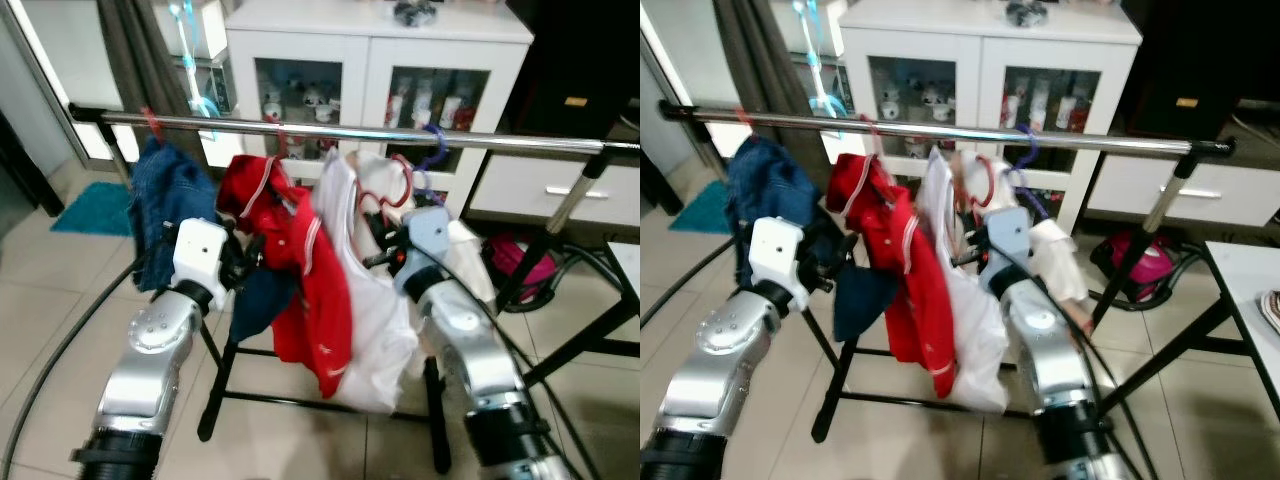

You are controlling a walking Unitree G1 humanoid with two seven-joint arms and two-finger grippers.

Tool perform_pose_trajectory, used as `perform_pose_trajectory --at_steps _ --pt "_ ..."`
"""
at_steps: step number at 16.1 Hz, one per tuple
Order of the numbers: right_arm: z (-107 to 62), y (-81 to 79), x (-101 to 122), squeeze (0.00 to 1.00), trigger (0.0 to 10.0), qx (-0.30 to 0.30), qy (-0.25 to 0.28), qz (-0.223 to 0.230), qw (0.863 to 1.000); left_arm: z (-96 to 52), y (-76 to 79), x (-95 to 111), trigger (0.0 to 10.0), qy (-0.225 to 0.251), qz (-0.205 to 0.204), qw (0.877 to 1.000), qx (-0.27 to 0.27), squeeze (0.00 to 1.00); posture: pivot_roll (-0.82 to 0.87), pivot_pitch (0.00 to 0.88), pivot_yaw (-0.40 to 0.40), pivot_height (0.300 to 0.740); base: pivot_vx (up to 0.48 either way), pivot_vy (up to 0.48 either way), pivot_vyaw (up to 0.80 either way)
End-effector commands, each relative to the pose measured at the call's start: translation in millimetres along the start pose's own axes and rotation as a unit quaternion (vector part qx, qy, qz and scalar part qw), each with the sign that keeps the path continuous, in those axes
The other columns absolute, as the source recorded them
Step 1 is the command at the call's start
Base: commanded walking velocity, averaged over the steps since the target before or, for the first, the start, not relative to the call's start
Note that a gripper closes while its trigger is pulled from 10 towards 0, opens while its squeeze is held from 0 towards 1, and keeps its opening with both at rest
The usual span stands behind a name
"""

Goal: Hang hanger

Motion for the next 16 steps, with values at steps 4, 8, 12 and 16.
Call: perform_pose_trajectory --at_steps 4,8,12,16 --pt "13.5 0.7 37 0.00 10.0 0.012 0.043 -0.019 0.999 -6.3 20.3 9 10.0 0.000 0.019 0.996 -0.093 0.00 0.02 0.000 0.019 0.740 0.000 0.000 0.00" --pt "31.2 6.0 36 0.00 10.0 0.008 0.011 -0.026 1.000 -6.2 23.8 24 10.0 0.011 0.019 0.992 -0.125 0.00 0.02 0.000 0.022 0.740 0.000 0.000 0.00" --pt "65.0 15.9 30 0.00 10.0 -0.001 -0.050 -0.019 0.999 -15.0 34.6 34 10.0 0.002 0.041 0.980 -0.194 0.00 0.03 0.000 0.020 0.740 0.000 0.000 0.00" --pt "78.1 38.8 21 0.00 10.0 -0.041 -0.100 -0.001 0.994 -20.8 40.8 32 10.0 -0.013 0.046 0.974 -0.222 0.00 0.04 0.000 0.021 0.740 0.000 0.000 0.00"
Point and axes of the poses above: a point about 5 cm out from each wrist's last joint towards the gripper, its own z axis pointing out of the wrist towards the gripper, its own x axis along the axis of the wrist's last joint, y = z × x, the point moved 5 cm from there along z, pointing out of the wrist towards the gripper, and after that the axes turned 11 degrees about -z, right-handed, at the moved point
